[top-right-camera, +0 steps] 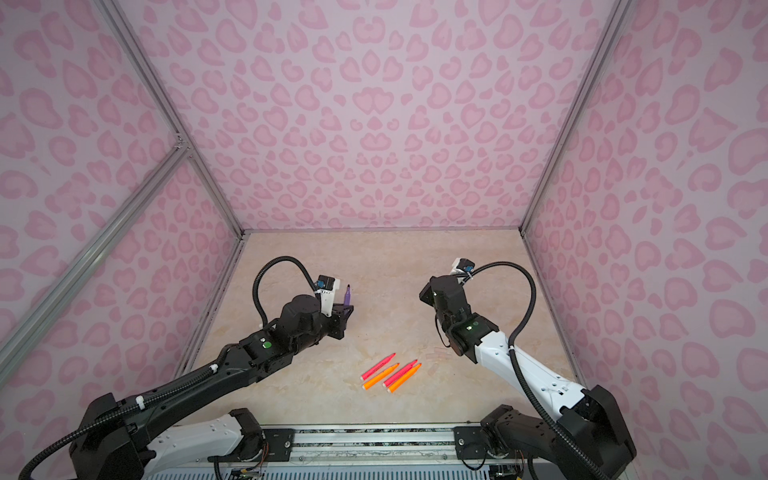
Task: Insert the pens into the pen caps
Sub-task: 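Lift the pale pink cap with the right gripper toward the held purple marker, then align the cap above the purple marker tip held by the left gripper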
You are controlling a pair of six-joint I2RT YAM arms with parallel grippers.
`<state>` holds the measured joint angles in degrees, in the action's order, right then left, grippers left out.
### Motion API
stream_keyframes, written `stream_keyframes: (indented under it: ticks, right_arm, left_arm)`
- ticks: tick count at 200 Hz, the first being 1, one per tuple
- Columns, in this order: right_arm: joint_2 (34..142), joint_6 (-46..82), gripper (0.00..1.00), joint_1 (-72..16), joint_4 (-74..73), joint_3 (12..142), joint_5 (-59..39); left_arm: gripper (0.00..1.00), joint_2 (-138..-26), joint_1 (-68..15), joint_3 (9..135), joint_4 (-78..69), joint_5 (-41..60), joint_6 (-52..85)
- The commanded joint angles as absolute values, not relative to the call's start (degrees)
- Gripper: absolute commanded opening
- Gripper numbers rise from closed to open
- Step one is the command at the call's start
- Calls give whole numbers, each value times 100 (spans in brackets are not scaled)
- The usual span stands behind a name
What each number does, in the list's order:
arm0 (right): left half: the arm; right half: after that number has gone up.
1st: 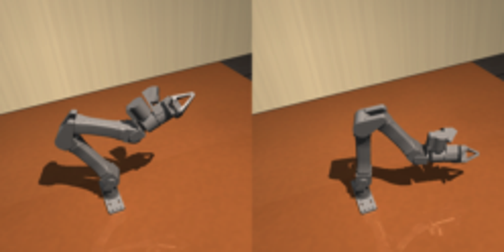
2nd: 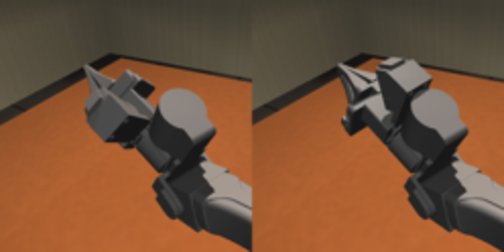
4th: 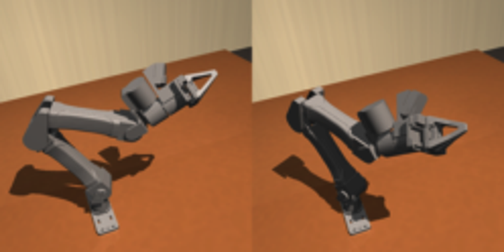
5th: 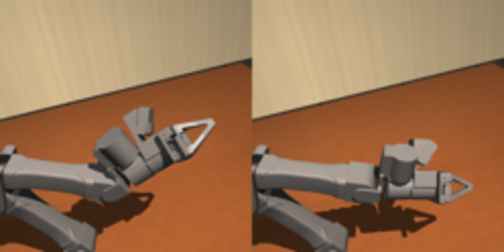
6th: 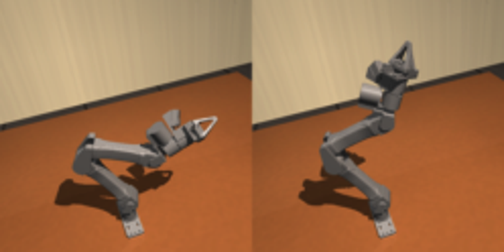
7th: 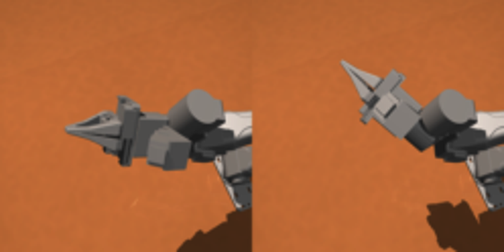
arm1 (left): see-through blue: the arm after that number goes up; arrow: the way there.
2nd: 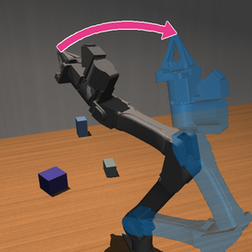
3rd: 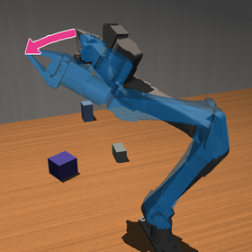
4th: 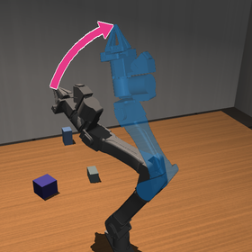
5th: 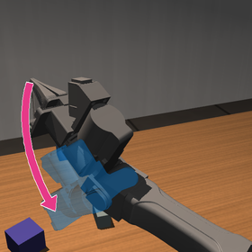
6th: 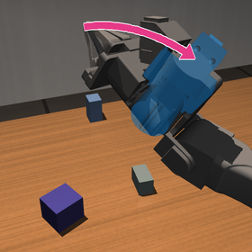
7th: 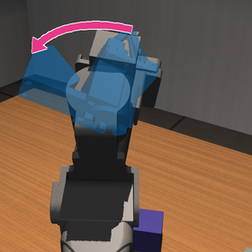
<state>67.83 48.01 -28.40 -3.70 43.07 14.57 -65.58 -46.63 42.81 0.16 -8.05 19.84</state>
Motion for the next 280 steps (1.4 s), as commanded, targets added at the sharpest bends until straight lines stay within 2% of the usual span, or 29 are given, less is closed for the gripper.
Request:
stream_keyframes:
  ticks: [1,30,68,160,204,221,280]
  right_arm:
    - [6961,4393,1,-2397,-880,4381,603]
    - [7523,4079,0,-1929,-967,4693,122]
    - [7663,3913,0,-1832,-1446,4688,-1005]
    - [7321,3541,0,-3183,-2138,4466,-1098]
    - [6662,3636,0,-3226,-2174,4156,-1059]
    - [6489,3880,1,-3251,-2721,3846,-1129]
    - [6960,4654,0,-3518,-4041,3529,-1567]
  left_arm:
    - [4,-6830,-4999,4454,-103,-1157,1279]
    - [4,-7353,-5233,4566,-145,-1389,1099]
    - [4,-7445,-5260,4608,-235,-840,1218]
    - [4,-6728,-5256,4113,-711,-245,1354]
    - [4,-6762,-5256,4149,-764,94,1555]
    - [4,-6865,-5256,4125,-878,89,1646]
    - [4,-7093,-5256,4117,-1047,357,1873]
